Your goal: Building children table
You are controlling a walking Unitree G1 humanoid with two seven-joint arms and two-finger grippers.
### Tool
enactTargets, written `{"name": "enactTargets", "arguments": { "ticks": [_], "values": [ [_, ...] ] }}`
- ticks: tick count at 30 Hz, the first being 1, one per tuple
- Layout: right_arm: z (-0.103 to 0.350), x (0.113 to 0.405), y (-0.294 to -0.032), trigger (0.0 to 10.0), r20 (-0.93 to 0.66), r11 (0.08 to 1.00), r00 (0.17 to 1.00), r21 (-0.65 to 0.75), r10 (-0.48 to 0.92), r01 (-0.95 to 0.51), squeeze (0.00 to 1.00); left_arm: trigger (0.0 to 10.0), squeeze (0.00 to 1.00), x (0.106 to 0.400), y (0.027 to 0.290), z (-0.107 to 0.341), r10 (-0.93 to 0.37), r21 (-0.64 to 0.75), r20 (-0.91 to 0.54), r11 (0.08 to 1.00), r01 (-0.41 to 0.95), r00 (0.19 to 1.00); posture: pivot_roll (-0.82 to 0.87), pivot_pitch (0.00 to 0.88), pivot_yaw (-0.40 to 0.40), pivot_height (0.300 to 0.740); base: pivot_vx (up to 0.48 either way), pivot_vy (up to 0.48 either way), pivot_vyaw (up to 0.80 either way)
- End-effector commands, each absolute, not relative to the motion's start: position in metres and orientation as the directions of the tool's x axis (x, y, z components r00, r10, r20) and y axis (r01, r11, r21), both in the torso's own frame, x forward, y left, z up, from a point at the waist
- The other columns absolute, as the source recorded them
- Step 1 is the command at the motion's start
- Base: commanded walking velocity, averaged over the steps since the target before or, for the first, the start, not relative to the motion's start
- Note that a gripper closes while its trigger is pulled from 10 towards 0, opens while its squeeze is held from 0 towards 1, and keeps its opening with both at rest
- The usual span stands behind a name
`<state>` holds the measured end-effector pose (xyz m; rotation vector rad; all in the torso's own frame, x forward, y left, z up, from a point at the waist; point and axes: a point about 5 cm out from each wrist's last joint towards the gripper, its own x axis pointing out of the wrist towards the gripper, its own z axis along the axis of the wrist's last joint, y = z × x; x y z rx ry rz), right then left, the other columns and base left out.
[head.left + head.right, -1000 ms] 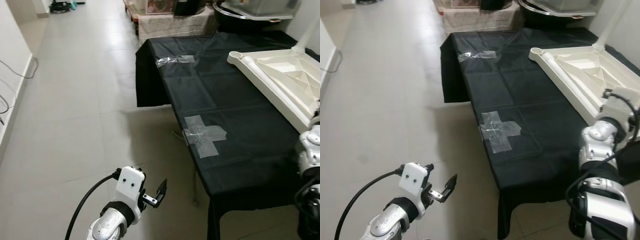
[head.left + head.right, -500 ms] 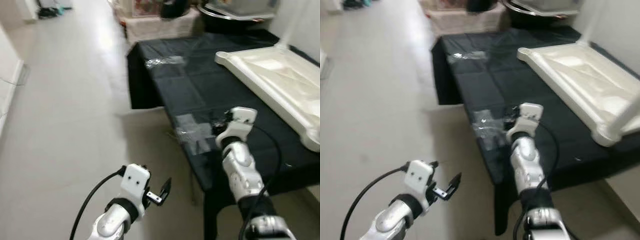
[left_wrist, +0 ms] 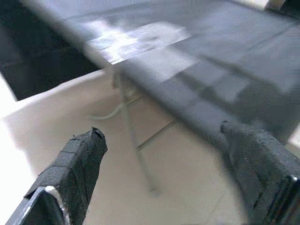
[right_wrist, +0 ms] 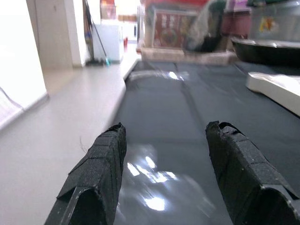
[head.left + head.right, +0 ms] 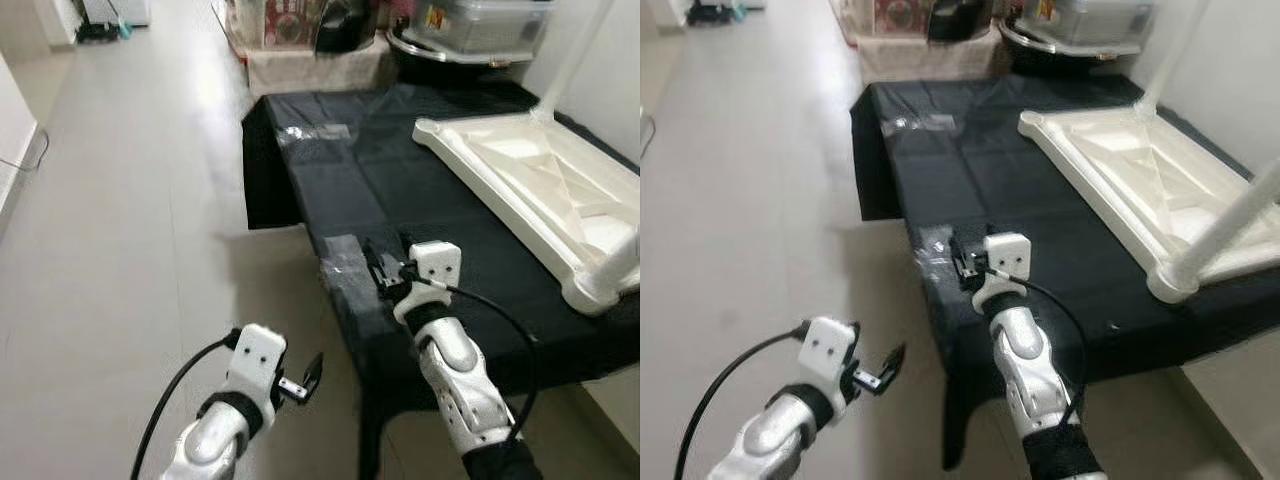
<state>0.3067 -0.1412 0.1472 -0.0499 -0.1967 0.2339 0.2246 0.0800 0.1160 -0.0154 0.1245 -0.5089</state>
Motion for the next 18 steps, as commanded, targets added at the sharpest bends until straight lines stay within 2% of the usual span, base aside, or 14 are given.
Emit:
{"name": "enactTargets", "arguments": {
  "ticks": [1, 4, 10, 14, 18],
  "values": [
    [0.149, 0.305, -0.134, 10.0, 0.19, 0.963, 0.945, -0.074, 0.268, -0.258, 0.0, 10.0, 0.0, 0.224, 0.083, 0.11, -0.48, -0.05, -0.142, 0.877, 0.478, 0.866, 0.1, 0.11, -0.065, 0.74, 0.0, -0.424, 0.43],
    [0.15, 0.303, -0.132, 10.0, 0.184, 0.963, 0.946, -0.093, 0.267, -0.254, 0.0, 10.0, 0.0, 0.225, 0.084, 0.11, -0.472, -0.062, -0.135, 0.882, 0.468, 0.871, 0.1, 0.109, -0.066, 0.74, 0.237, -0.141, 0.68],
    [0.156, 0.31, -0.135, 10.0, 0.189, 0.969, 0.954, -0.137, 0.231, -0.207, 0.0, 10.0, 0.0, 0.225, 0.087, 0.11, -0.462, -0.067, -0.139, 0.887, 0.457, 0.876, 0.1, 0.114, -0.068, 0.74, 0.0, 0.0, 0.66],
    [0.156, 0.312, -0.138, 10.0, 0.18, 0.977, 0.964, -0.123, 0.197, -0.177, 0.0, 10.0, 0.0, 0.225, 0.087, 0.111, -0.459, -0.07, -0.135, 0.888, 0.454, 0.878, 0.1, 0.115, -0.068, 0.74, 0.0, 0.0, 0.0],
    [0.148, 0.318, -0.139, 10.0, 0.106, 0.988, 0.987, -0.112, 0.12, -0.108, 0.0, 10.0, 0.0, 0.226, 0.087, 0.112, -0.451, -0.057, -0.129, 0.893, 0.447, 0.883, 0.1, 0.114, -0.069, 0.74, 0.0, 0.0, 0.0]
  ]
}}
